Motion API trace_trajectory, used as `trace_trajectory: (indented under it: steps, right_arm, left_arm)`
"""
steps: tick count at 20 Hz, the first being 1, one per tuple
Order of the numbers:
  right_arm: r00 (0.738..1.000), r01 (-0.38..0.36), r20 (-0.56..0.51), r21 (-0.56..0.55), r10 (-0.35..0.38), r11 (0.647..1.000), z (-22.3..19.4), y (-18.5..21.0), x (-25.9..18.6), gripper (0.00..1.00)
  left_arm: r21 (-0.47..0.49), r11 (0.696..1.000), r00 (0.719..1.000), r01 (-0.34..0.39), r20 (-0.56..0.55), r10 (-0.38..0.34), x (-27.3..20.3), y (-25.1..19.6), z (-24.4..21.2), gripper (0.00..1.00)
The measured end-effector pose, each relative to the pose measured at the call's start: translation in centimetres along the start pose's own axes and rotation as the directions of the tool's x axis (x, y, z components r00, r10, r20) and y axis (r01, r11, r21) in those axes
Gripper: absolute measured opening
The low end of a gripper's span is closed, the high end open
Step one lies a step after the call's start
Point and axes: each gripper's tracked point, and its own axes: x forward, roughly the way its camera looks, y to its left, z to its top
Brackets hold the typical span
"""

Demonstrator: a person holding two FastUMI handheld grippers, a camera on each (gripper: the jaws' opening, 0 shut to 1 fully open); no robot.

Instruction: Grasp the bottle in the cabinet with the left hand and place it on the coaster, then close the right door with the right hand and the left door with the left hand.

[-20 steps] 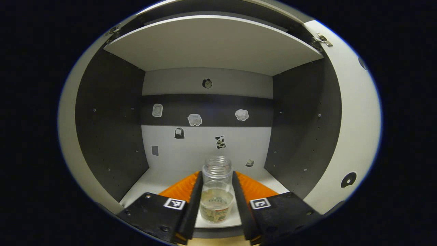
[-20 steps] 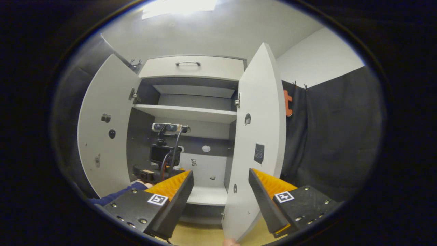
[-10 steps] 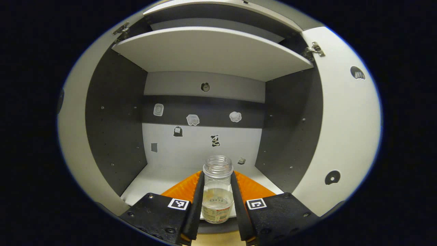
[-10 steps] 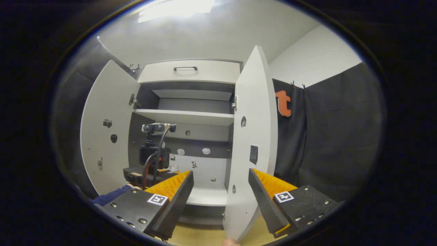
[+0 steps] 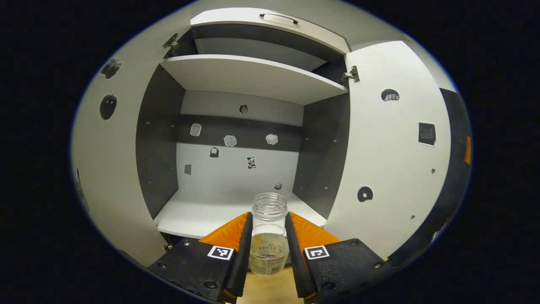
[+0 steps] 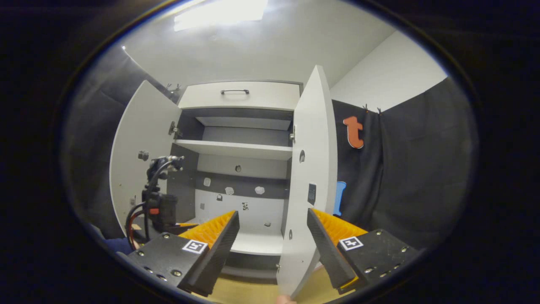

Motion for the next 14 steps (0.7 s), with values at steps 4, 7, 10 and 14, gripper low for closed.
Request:
trace_trajectory:
  steps: [4, 7, 10, 14]
  right_arm:
    - [0.999, 0.028, 0.023, -0.008, -0.028, 1.0, 0.8, -1.8, -0.3, 0.97]
    - [0.998, 0.06, 0.036, -0.01, -0.06, 0.998, 1.3, -3.5, -0.5, 0.97]
    - [0.994, 0.1, 0.046, -0.025, -0.099, 0.995, 1.7, -5.2, -0.8, 0.97]
    - [0.987, 0.149, 0.065, -0.039, -0.146, 0.988, 2.4, -7.0, -1.5, 0.98]
  left_arm:
    - [-0.031, 0.999, 0.998, 0.011, -0.055, -0.013, -2.4, 0.4, -5.5, 0.47]
    - [-0.002, 1.0, 0.996, -0.002, -0.088, 0.002, -3.6, 1.4, -10.0, 0.47]
    - [0.023, 0.999, 0.993, 0.025, -0.114, -0.023, -4.8, 1.3, -14.7, 0.47]
    - [-0.059, 0.994, 0.98, 0.087, -0.173, -0.096, -6.8, 0.2, -20.5, 0.47]
